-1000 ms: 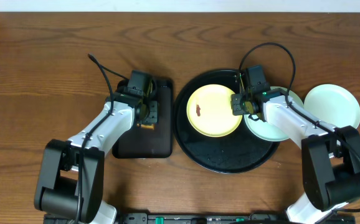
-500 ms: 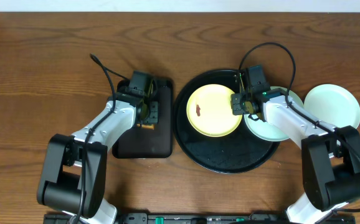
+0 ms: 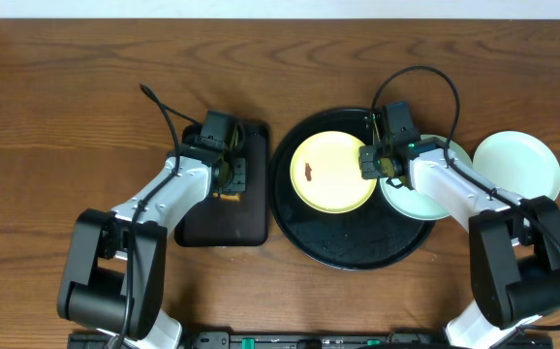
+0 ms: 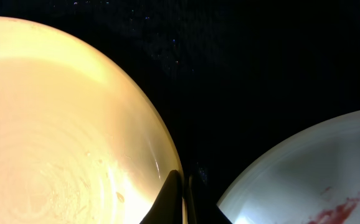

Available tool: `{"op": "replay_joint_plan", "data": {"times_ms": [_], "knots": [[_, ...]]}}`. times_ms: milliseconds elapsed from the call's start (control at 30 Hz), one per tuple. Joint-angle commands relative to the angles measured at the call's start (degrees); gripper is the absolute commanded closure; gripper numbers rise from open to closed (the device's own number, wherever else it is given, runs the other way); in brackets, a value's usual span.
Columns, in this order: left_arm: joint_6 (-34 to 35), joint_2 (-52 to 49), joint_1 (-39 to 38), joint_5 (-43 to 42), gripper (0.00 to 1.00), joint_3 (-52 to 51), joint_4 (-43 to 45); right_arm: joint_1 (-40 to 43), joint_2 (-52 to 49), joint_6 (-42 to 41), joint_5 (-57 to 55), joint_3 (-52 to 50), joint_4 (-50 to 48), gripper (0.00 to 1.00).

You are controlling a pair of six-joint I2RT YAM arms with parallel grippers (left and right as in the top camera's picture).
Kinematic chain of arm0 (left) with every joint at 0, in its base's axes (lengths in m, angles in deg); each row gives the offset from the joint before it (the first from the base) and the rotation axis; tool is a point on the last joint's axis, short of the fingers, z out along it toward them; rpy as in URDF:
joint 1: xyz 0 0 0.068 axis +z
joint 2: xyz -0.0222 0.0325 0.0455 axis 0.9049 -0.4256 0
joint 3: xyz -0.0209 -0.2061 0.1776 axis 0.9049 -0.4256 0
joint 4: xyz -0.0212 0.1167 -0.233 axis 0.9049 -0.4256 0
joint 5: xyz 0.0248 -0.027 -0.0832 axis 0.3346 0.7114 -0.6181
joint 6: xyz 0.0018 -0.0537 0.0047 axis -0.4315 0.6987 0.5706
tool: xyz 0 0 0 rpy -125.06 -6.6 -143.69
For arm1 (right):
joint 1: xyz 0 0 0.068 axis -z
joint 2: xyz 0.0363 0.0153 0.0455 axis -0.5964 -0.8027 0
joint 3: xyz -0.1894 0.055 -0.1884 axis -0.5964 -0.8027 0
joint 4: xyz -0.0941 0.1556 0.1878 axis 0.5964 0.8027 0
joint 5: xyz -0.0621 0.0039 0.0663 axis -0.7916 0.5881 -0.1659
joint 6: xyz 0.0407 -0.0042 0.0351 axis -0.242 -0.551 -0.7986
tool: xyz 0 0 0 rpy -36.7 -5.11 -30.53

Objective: Clean dirty plates on tray and stack at the side
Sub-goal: 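Close the left gripper on the sponge, then lift the sponge with the left gripper above the small tray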

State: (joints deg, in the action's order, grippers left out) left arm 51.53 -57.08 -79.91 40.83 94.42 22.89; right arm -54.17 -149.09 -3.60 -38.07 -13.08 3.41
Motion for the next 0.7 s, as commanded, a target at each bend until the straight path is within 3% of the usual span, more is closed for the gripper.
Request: {"op": "replay_joint_plan", "data": {"times_ms": [0, 167, 200, 233, 267, 500, 667], "knots": [[0.46, -0.66, 0.13, 0.48, 0.55, -1.57, -0.02, -0.92, -0.66, 0.04, -0.17, -0.28, -0.37, 0.98], [0.46, -0.66, 0.13, 0.48, 0.57, -2.62, 1.07, -0.92, -0.66, 0.02, -0.17, -0.28, -0.39, 0.98], [0.46, -0.66, 0.13, 0.5, 0.66, -2.67, 1.27, -0.92, -0.66, 0.02, -0.17, -0.28, -0.39, 0.98], [0.46, -0.66, 0.13, 0.5, 0.87, -2.67, 1.55, -0.92, -0.66, 0.02, -0.17, -0.28, -0.37, 0.98], [0.44, -0.63, 0.13, 0.48, 0.92, -2.67, 1.92, -0.9, -0.66, 0.04, -0.17, -0.28, -0.37, 0.98], [0.44, 0.5, 0.31, 0.87, 0.93, 0.61, -1.25, -0.92, -0.66, 0.02, -0.17, -0.28, -0.35, 0.95], [2.21, 3.63, 0.31, 7.37, 0.93, 5.03, -8.13, -0.92, -0.66, 0.04, -0.17, -0.28, -0.35, 0.93]]}}
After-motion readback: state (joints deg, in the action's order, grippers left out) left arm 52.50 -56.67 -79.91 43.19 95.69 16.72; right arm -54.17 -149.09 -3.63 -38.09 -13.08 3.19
